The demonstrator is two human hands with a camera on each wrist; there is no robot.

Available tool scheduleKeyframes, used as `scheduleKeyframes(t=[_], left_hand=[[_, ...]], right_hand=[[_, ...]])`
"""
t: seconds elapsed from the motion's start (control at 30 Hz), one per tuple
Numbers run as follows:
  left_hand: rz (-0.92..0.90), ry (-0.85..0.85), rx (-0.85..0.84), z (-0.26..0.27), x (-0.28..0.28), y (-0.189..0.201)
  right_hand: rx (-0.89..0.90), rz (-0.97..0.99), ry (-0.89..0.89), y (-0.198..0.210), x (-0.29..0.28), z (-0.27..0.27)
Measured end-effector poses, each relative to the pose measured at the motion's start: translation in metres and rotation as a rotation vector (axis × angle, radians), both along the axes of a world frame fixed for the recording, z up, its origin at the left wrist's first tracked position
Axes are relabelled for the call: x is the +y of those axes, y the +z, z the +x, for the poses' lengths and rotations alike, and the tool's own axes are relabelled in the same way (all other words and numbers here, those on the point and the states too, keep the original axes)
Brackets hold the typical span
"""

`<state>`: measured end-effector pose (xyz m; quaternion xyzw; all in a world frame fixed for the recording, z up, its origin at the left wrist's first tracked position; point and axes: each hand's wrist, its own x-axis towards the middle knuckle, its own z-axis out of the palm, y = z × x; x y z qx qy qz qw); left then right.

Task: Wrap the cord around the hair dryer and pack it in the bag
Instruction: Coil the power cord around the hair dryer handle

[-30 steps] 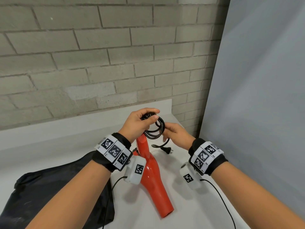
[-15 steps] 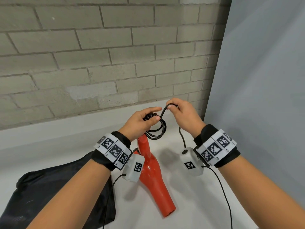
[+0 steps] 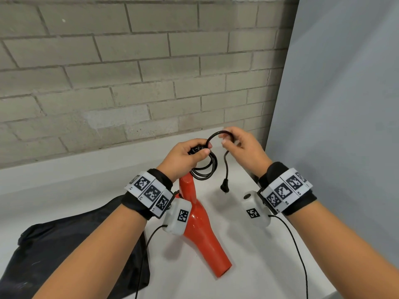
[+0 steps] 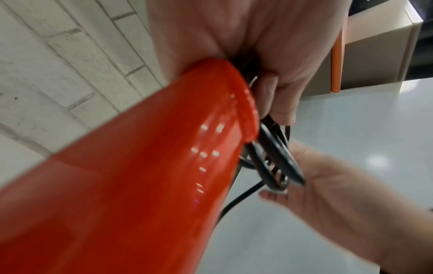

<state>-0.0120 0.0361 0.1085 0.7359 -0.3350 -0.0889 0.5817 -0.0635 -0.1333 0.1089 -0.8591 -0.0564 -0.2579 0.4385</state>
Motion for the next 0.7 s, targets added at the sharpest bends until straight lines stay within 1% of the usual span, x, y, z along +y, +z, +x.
scheduleKeyframes(t=[0.1,0.17,0.23,0.33,0.43,0.53,0.6,0.7], left_hand=[[-0.032,0.021,0.014,0.0,-0.001,-0.002],[-0.039,0.01,0.019,0.0,-0.002,-0.002],[-0.049,-0.003,0.031,0.0,-0.001,-0.002],[-0.068,-0.016,0.061,0.0,0.0,-0.002],[-0.108,-0.017,0.084,-0.001,0.0,-0.003],[-0.146,0.059,0.069,0.002,-0.001,-0.003],[-0.165,0.086,0.059,0.003,-0.002,-0.004],[-0.173,0.112,0.047,0.005,-0.004,-0.005]], right_hand=[[0.242,0.034,-0.058,-0.036,-0.008,0.002],[0.389,-0.035,-0.064,-0.066,-0.012,0.006],[0.479,-0.062,-0.064,-0.091,-0.015,0.012],[0.629,-0.066,-0.084,-0.114,-0.017,0.018],[0.752,-0.136,-0.124,-0.124,-0.02,0.019],[0.875,-0.197,-0.226,-0.125,-0.026,0.02],[0.885,-0.127,-0.266,-0.12,-0.032,0.02],[0.866,0.137,-0.231,-0.106,-0.036,0.018]])
